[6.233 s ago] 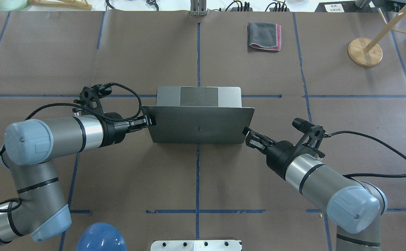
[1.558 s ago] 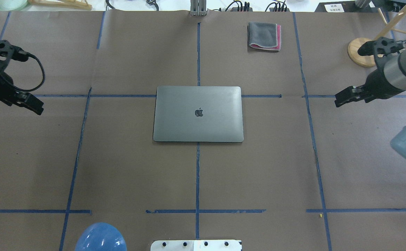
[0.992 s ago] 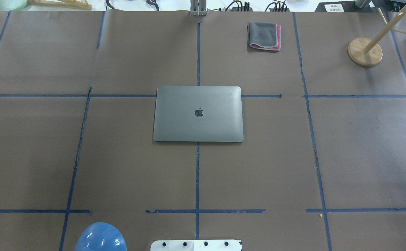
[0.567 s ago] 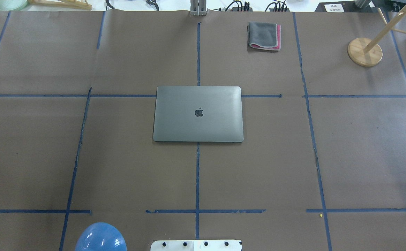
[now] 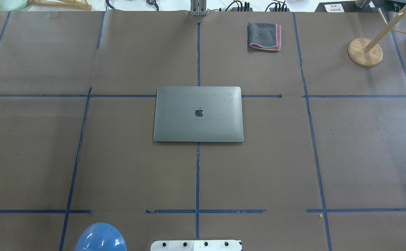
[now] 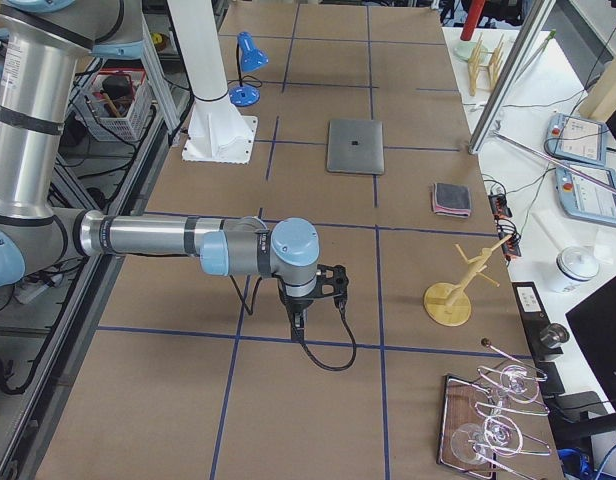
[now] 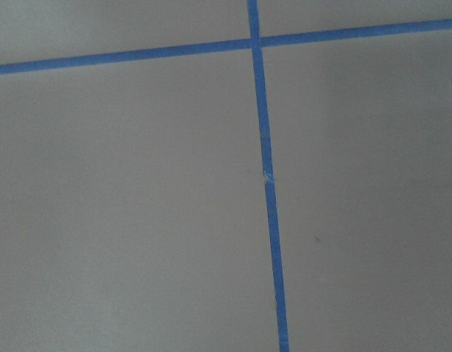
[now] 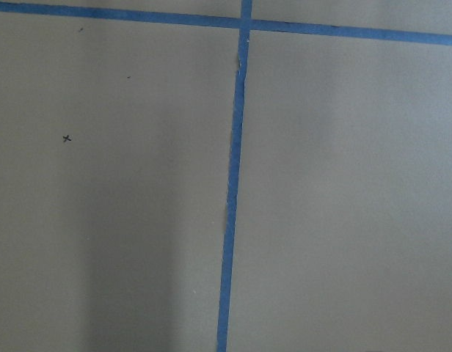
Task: Close laptop
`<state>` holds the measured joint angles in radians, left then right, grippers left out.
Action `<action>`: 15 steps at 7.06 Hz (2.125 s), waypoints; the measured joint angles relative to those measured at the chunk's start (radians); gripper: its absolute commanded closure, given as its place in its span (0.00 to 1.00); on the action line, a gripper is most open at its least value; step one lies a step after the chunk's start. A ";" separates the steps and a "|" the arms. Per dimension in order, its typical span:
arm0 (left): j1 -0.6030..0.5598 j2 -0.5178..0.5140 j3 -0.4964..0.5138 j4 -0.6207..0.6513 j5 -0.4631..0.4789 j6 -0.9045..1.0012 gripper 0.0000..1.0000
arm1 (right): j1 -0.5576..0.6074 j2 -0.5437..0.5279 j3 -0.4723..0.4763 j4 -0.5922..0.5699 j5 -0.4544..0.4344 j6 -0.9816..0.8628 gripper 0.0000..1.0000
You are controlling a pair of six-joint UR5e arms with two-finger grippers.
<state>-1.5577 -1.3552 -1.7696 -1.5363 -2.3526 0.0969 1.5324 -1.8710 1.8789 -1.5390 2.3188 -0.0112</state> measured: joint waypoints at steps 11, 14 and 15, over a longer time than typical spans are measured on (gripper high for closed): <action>0.002 0.036 -0.019 -0.012 0.011 0.003 0.00 | 0.000 -0.006 -0.010 0.039 0.035 -0.001 0.00; 0.001 0.036 -0.018 -0.013 0.010 0.003 0.00 | 0.000 -0.006 -0.012 0.040 0.035 -0.004 0.00; 0.001 0.036 -0.019 -0.013 0.010 0.003 0.00 | 0.000 -0.006 -0.012 0.040 0.036 -0.004 0.00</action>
<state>-1.5569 -1.3192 -1.7881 -1.5493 -2.3424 0.0997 1.5324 -1.8767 1.8666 -1.4989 2.3545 -0.0152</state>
